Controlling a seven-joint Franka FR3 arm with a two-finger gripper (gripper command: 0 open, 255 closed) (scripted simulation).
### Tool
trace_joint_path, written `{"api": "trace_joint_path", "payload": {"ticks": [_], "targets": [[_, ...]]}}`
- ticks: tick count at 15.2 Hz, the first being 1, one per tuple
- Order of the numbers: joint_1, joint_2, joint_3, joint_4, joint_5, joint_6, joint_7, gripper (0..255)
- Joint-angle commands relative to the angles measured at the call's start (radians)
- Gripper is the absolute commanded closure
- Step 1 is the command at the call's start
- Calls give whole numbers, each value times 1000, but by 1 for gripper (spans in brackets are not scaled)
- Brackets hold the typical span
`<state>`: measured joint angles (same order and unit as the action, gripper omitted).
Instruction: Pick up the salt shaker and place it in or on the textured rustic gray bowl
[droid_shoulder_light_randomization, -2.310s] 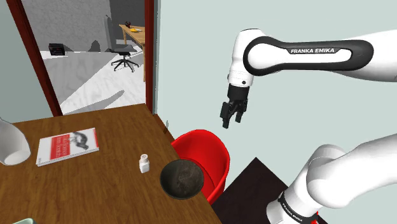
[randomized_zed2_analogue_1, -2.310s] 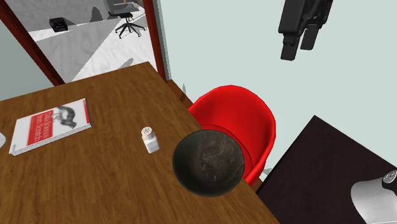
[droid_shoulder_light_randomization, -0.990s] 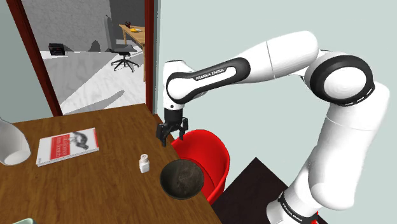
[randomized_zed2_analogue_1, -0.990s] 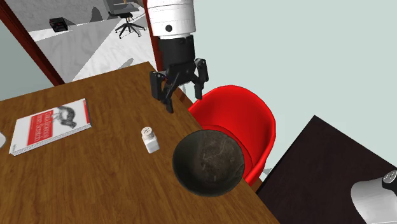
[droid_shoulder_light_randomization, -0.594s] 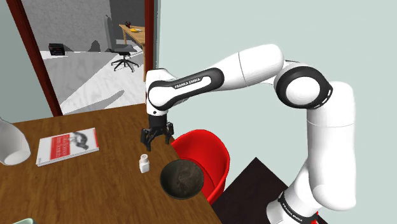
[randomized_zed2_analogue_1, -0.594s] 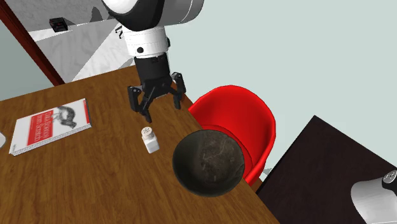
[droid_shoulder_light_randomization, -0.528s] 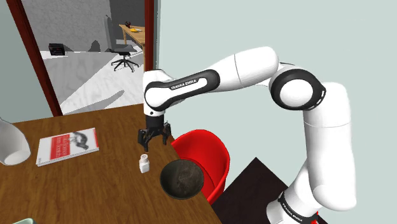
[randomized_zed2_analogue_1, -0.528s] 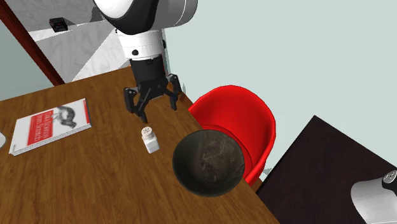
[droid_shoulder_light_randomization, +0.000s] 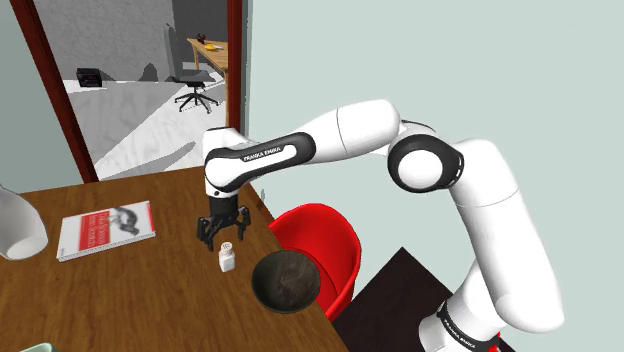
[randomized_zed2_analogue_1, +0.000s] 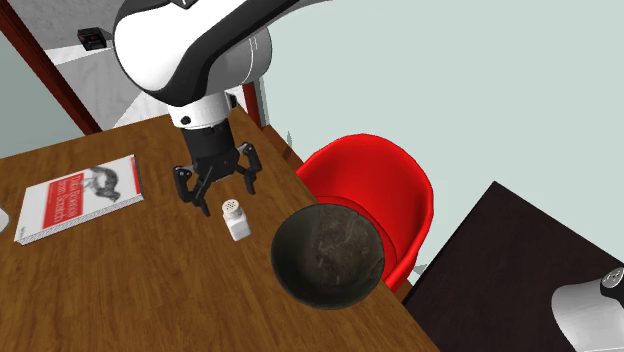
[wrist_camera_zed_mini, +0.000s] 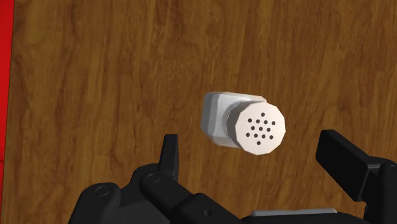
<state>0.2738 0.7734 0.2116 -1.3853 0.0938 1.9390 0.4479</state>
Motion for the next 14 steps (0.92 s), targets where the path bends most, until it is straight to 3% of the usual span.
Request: {"api": "trace_joint_path", "payload": {"ticks": [1, 12, 13, 14], "targets": [[3, 9, 0, -12, 0, 22, 0, 0], [6, 19, 0, -31, 0, 51, 0, 0], [6, 19, 0, -31, 0, 51, 0, 255], [6, 19, 0, -31, 0, 51, 0, 255]]}}
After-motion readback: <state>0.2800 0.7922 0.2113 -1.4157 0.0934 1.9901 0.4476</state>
